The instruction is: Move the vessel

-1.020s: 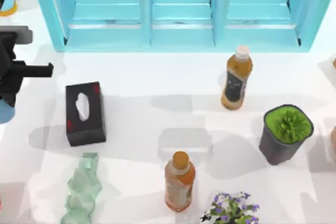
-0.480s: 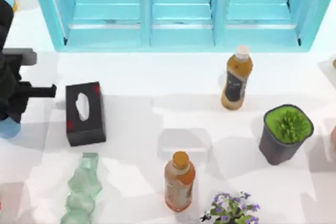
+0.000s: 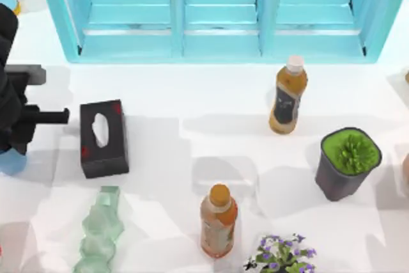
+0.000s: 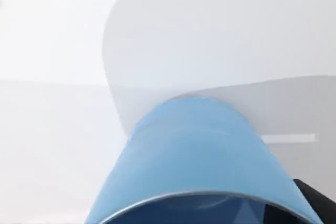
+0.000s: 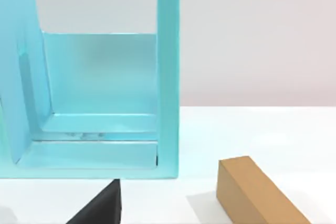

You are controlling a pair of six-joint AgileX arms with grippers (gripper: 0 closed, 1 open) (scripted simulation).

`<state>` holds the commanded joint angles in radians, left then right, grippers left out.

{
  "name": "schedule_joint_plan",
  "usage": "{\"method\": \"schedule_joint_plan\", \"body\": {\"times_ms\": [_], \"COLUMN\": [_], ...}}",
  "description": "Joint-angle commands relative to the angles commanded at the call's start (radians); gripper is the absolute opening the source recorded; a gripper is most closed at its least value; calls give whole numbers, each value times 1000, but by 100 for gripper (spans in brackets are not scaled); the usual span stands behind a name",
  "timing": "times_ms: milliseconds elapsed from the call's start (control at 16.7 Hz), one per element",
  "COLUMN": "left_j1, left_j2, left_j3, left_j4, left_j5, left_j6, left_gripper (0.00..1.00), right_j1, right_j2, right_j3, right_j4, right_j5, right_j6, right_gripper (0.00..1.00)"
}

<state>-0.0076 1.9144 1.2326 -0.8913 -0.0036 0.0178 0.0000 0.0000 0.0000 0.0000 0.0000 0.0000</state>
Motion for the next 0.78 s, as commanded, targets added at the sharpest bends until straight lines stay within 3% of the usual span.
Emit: {"method": "schedule_joint_plan", "body": {"times_ms": [600,780], "left_j1": [0,0], "left_j2": [0,0], "left_j3": [0,0], "left_j4": [0,0], "left_j5": [0,0], "left_j6": [0,0], "left_gripper": [98,100], "right_j1": [0,0], "right_j2": [0,0], "right_j3": [0,0], "right_j4": [0,0], "right_j5": [0,0], "right_j6": [0,0], "right_gripper": [100,100]}}
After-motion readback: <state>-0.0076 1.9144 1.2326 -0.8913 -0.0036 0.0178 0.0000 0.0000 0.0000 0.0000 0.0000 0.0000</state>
